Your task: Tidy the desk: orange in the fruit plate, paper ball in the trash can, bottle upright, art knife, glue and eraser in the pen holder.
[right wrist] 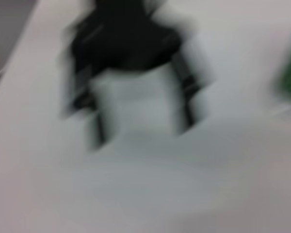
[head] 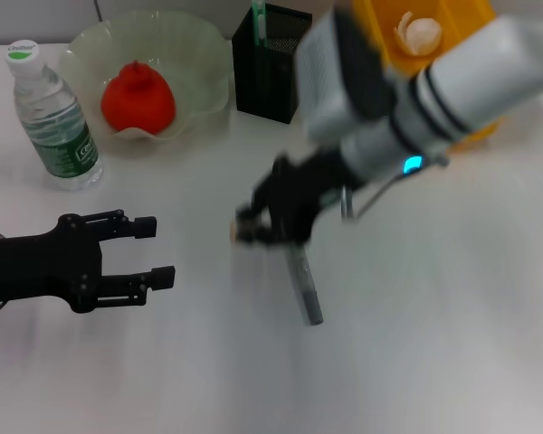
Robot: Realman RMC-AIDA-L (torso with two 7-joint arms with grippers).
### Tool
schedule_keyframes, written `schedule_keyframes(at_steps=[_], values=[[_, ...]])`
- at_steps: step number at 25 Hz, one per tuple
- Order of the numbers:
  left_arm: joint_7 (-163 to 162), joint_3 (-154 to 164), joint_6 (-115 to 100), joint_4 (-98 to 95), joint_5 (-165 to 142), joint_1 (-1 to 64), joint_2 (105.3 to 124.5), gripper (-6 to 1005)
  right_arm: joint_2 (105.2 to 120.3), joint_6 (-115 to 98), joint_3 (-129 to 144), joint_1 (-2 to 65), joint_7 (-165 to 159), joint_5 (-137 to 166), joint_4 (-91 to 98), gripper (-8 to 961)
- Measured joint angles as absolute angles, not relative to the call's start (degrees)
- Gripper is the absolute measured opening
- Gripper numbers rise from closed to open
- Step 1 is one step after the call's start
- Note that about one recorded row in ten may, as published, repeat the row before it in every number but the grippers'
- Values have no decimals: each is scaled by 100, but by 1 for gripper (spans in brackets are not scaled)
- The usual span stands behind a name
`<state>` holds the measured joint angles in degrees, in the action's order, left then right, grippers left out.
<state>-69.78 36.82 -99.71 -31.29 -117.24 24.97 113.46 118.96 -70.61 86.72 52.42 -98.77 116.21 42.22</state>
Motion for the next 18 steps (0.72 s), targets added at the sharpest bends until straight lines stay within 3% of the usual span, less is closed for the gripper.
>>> schedule_keyframes(at_steps=[8, 18], values=[[-6978, 3687, -9980, -3126, -11724, 2568, 11398, 791, 11917, -6636, 6560, 5135, -10159, 11624, 4681, 240], [-6978, 3683, -9962, -3096, -11725, 2641, 11434, 791, 11934, -4516, 6854, 5543, -10588, 11264, 4184, 241]])
